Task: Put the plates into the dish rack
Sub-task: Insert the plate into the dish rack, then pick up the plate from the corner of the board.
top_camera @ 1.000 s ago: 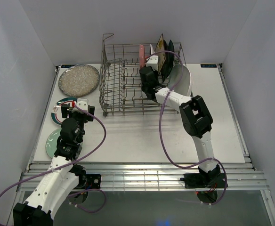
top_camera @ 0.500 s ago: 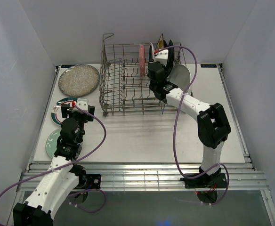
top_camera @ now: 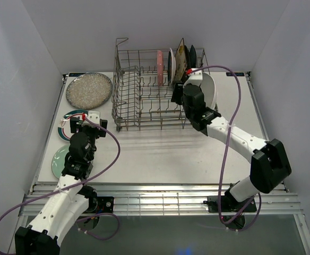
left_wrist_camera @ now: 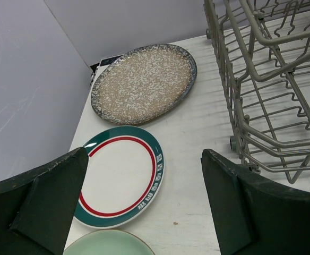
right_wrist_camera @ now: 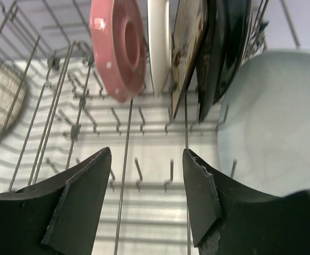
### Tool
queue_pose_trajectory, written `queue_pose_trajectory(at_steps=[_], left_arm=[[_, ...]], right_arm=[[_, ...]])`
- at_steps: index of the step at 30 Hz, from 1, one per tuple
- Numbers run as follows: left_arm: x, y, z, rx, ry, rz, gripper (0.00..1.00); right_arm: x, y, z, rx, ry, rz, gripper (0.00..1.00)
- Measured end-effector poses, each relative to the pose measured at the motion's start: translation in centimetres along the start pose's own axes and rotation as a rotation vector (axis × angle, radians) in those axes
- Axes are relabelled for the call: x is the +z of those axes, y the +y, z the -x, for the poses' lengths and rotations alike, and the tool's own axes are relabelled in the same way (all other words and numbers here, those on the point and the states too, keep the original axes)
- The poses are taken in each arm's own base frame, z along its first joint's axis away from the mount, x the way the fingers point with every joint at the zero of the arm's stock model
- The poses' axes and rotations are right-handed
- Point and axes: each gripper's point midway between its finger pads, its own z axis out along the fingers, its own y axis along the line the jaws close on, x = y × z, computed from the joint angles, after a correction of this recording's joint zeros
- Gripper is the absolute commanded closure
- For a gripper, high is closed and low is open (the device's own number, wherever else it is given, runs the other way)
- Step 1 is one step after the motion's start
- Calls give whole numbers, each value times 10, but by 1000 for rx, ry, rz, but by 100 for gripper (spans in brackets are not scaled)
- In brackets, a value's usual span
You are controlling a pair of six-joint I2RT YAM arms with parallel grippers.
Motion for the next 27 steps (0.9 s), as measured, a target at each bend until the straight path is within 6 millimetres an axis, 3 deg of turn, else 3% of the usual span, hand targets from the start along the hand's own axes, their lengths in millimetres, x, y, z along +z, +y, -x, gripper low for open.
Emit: queue_pose_trajectory(at_steps=[5,14,22,27], left_arm=[[2,-2,-5,9,17,-5,2],[6,-2,-16,36,58,10,2],[13,7,-27,90,84,75,2],[19,11,-44,146,135,113,2]], right_arm=[[-38,-5,-25,19,49,87,37],[-100,15,-38,87,75,304,36],[-144,22,-85,137,169,463,36],[-168,26,-90,161,170,536,36]])
